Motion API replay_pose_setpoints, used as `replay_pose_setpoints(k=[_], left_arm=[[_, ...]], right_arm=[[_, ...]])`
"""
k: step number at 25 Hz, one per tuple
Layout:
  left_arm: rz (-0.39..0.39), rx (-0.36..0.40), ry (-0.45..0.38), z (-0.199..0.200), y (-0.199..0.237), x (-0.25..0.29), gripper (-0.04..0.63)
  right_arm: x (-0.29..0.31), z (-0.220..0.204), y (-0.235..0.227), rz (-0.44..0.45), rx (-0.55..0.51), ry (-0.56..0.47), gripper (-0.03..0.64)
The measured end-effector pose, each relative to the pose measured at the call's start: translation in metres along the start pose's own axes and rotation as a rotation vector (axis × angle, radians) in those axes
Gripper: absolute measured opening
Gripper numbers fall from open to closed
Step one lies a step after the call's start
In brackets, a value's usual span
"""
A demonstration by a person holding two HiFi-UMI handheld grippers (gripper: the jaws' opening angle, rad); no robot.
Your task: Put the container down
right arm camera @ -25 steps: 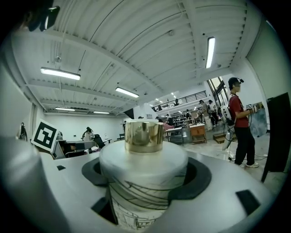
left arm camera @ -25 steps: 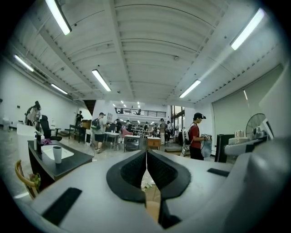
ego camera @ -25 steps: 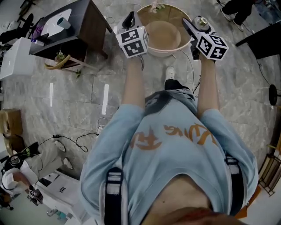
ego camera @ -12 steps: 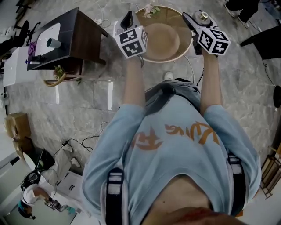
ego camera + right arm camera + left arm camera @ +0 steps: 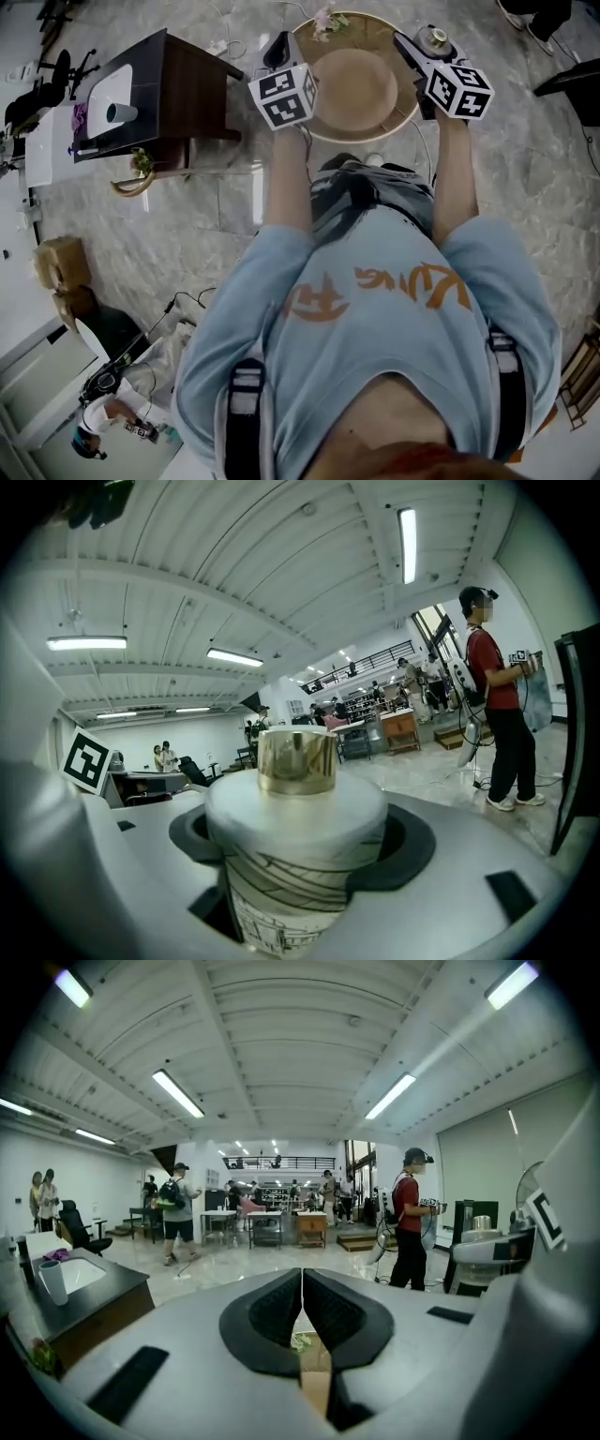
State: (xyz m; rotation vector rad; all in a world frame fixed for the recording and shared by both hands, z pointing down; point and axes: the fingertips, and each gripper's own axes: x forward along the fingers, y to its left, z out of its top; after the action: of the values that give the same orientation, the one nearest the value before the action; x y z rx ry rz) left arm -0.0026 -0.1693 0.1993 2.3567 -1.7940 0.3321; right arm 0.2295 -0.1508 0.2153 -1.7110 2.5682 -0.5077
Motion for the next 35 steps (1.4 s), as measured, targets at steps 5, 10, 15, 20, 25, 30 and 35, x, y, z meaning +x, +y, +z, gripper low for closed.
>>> replay_pose_setpoints(k=[5, 10, 15, 20, 25, 30, 35], left_arm=[[-0.006, -0.027, 0.045, -0.014, 0.004, 0.022, 0.032], [-0.077, -0.046, 0.104, -0.042, 0.004, 0.034, 0.032], [-0.085, -0.082, 0.199, -0.086, 0.024, 0.032, 0.031], [-0.094, -0.120, 0.268, -0.134, 0.035, 0.040, 0.031], [-0.112, -0.161, 0.315, -0.185, 0.029, 0.049, 0.032], [-0.167, -0.133, 0.404, -0.243, 0.021, 0.050, 0.031], [-0.199, -0.120, 0.436, -0.289, 0.010, 0.068, 0.031]], right_arm=[[0.019, -0.010, 0.003, 0.020, -0.028, 0.037, 0.359], [0.044, -0.047, 0.016, 0.025, -0.124, 0.149, 0.359], [0.058, -0.086, 0.045, 0.063, -0.128, 0.204, 0.359], [0.070, -0.138, 0.058, 0.075, -0.089, 0.269, 0.359], [0.073, -0.188, 0.053, 0.080, -0.088, 0.337, 0.358], [0.073, -0.247, 0.055, 0.096, -0.060, 0.390, 0.357], [0.085, -0.306, 0.045, 0.125, -0.049, 0.442, 0.357]])
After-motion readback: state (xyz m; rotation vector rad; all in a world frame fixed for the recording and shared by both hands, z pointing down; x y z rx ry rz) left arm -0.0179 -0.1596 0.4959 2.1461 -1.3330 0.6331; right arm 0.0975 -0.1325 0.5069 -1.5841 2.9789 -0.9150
